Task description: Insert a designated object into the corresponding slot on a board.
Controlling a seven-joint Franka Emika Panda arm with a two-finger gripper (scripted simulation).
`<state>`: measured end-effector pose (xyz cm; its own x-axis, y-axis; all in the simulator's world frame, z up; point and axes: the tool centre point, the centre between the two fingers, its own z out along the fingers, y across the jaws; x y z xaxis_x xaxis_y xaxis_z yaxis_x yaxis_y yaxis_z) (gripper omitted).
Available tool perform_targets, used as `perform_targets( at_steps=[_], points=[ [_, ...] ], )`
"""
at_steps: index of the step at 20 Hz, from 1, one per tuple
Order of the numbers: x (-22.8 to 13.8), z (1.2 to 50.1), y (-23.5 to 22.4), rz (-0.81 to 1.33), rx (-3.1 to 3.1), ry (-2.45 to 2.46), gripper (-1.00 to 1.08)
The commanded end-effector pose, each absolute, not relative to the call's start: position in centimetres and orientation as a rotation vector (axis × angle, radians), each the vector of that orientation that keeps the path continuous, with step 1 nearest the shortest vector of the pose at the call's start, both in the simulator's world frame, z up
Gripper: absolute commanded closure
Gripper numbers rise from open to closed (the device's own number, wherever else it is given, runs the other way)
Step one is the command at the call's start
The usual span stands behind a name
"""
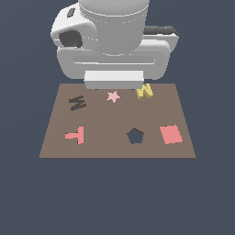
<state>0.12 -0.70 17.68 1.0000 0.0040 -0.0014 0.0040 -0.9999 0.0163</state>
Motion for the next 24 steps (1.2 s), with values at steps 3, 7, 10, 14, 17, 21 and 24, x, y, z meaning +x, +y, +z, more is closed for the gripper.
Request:
perform_targets(
  at_steps=[3,7,10,14,17,21,24],
  points=[
    [0.1,17.6,-0.6,-0.002,3.125,0.008,-0.92],
    [-0.4,17.0,0.0,-0.002,3.126,0.02,-0.92],
    [-1.1,16.1,0.8,-0.002,3.127,0.038,-0.92],
    [-2.6,14.3,2.5,-0.002,3.129,0.075,-0.92],
    [-4.0,12.5,4.1,-0.001,3.131,0.111,-0.92],
    [-6.2,9.8,6.4,-0.001,3.132,0.164,-0.92],
    [-7.6,8.1,7.9,-0.001,3.133,0.198,-0.92]
  ],
)
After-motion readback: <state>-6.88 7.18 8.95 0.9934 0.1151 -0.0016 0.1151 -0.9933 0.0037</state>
